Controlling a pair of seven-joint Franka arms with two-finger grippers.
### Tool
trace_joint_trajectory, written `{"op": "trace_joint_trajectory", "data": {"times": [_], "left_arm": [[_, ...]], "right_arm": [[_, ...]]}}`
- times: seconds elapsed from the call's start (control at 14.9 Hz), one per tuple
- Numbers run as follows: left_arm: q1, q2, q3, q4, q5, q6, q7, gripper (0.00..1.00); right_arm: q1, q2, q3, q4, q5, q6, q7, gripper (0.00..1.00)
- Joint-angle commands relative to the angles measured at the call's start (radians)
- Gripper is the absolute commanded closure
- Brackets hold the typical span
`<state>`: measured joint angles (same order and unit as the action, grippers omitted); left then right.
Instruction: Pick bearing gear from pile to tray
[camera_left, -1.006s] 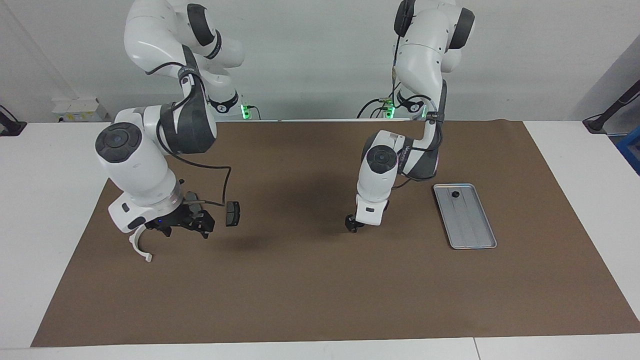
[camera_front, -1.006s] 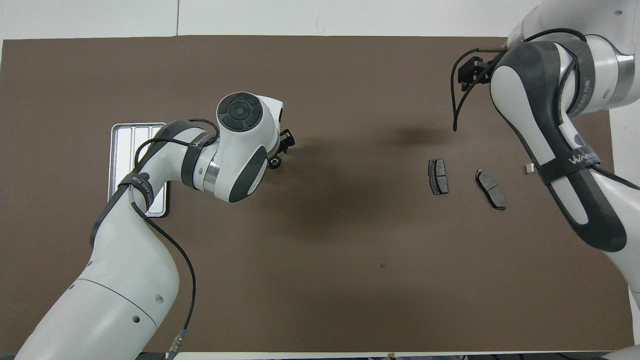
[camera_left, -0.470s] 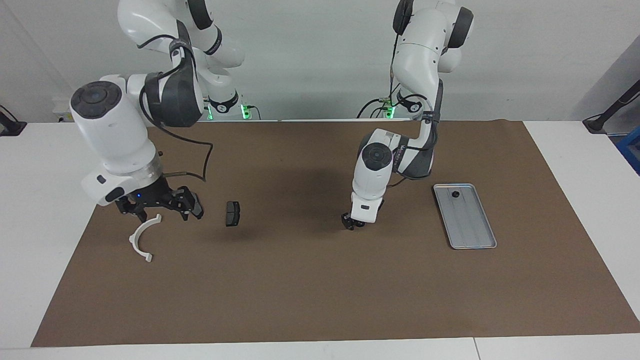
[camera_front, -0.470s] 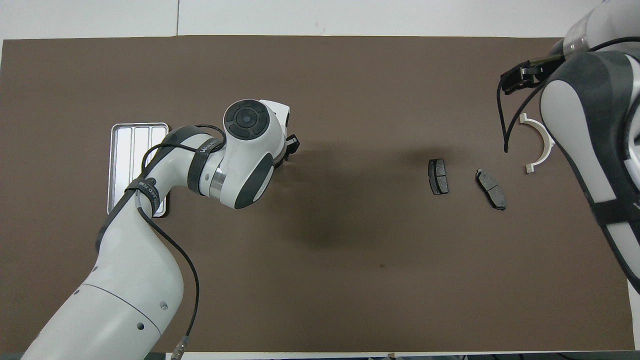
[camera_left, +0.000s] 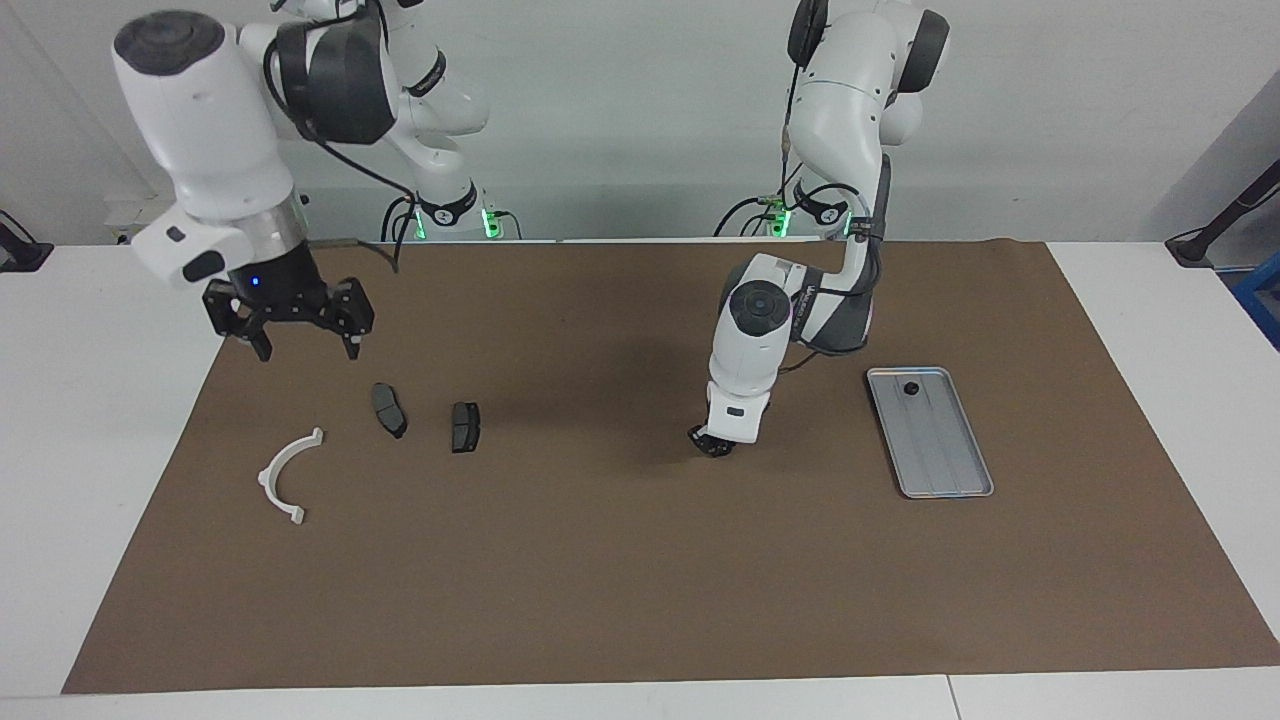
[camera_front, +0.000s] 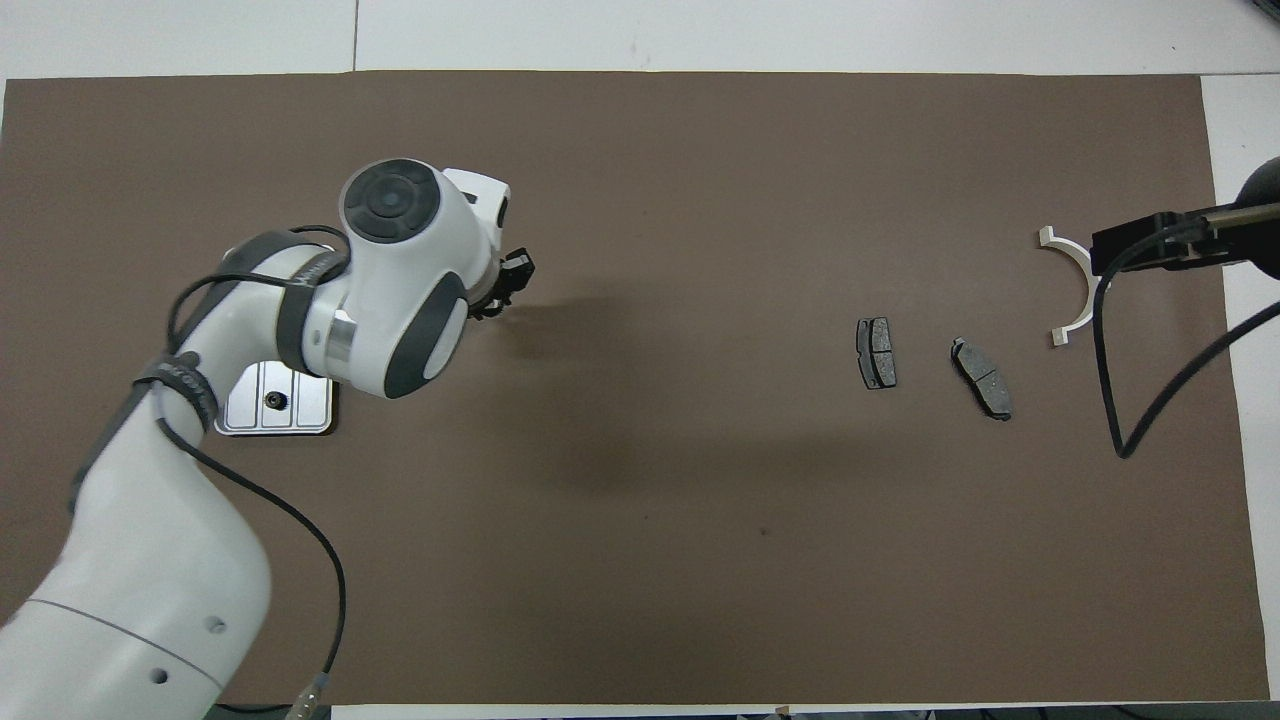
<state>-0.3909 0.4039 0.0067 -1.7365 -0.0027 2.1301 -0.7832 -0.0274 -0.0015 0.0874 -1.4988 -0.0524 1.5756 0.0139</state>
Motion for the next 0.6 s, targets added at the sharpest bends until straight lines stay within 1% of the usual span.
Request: {"op": "trace_joint_trajectory", "data": {"times": [0.0,0.07,0.13,0.27,0.4,0.54], "left_arm": [[0.18,-0.108,-0.008,-0.101,-0.028,-0.048,0.308,0.98],[0.229,-0.108,-0.005,-0.101,-0.031,-0.05,0.408,0.98],[0.271,-0.108,-0.005,-0.104,-0.031,-0.05,0.505,0.98],[0.331,-0.106,-0.004,-0.107,-0.031,-0.045,0.649,0.98],[0.365,-0.099,-0.004,-0.124,-0.031,-0.018,0.72,0.98],[0.372,-0.102,-0.004,-0.172,-0.031,0.052,0.725,0.98]], "right_arm": [[0.05,-0.06,-0.069,-0.047,0.04,-0.055,-0.017,0.0],[0.063,-0.07,-0.087,-0.06,0.046,-0.074,-0.017,0.0],[0.063,-0.086,-0.09,-0.09,0.052,-0.065,-0.018,0.0],[0.064,-0.112,-0.092,-0.162,0.057,-0.007,-0.017,0.0],[0.063,-0.12,-0.092,-0.214,0.055,0.049,-0.018,0.0],[0.052,-0.118,-0.092,-0.218,0.055,0.052,-0.022,0.0]]}}
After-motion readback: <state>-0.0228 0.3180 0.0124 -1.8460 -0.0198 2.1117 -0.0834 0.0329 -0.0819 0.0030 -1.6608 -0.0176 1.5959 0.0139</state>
